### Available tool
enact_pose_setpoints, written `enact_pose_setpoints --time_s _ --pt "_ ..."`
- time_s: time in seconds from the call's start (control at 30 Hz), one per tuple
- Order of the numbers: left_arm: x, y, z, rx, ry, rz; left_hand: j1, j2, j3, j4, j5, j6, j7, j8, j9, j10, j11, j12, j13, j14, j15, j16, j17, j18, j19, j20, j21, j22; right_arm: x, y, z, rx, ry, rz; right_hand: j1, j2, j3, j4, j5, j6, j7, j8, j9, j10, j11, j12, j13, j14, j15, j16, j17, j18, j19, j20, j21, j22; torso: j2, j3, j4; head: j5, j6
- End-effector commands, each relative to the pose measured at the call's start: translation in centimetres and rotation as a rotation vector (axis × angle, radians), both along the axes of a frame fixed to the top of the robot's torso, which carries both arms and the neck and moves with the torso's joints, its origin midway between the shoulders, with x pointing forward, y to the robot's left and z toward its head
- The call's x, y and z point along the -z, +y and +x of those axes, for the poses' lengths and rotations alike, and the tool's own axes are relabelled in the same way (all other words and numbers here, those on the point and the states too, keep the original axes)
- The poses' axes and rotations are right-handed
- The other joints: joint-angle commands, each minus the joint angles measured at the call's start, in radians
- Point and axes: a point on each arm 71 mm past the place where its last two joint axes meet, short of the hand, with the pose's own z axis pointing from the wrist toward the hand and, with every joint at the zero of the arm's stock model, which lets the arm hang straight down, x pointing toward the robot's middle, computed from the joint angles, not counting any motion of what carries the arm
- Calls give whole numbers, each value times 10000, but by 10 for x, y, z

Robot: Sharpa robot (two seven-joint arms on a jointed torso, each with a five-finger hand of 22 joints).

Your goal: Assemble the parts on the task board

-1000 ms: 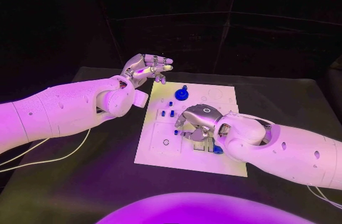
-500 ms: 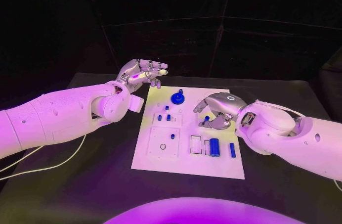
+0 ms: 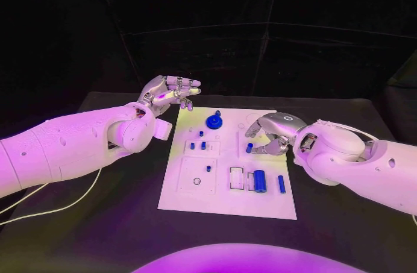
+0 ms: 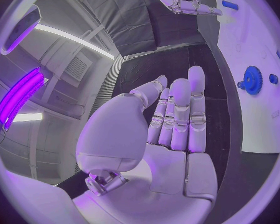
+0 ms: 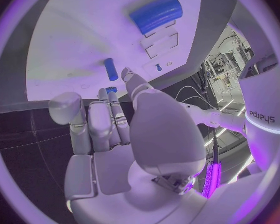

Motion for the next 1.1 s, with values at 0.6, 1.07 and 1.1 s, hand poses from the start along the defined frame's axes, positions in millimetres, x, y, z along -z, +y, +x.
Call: enact_pose_setpoints --time_s 0.6,1.07,1.1 --pt "-1 -2 0 109 -8 -84 -42 -24 -40 -2 16 -52 -22 67 2 -90 3 55 1 -27 7 -53 -10 135 13 -37 -61 -16 11 12 6 -337 665 -771 367 432 589 139 -153 1167 95 209 22 1585 -209 257 -44 149 -125 112 141 118 204 -112 26 142 3 5 -7 40 -109" --pt "-1 -2 0 101 -8 -80 -42 -24 -40 -2 16 -52 -22 67 2 -90 3 55 1 -27 7 -53 -10 135 13 -37 -61 -16 13 16 13 -249 426 -603 732 648 1695 -3 -896 1753 35 225 26 2486 -349 -104 -11 198 -284 309 385 70 351 -253 225 442 7 3 1 28 -164" --pt "-1 -2 0 101 -8 -80 -42 -24 -40 -2 16 -52 -22 67 2 -90 3 55 1 -27 7 -53 -10 135 13 -37 -61 -16 12 16 13 -233 290 -517 855 697 1878 -96 -1037 1808 27 232 28 2564 -372 -128 -6 205 -302 338 426 58 378 -276 274 520 3 0 0 29 -166"
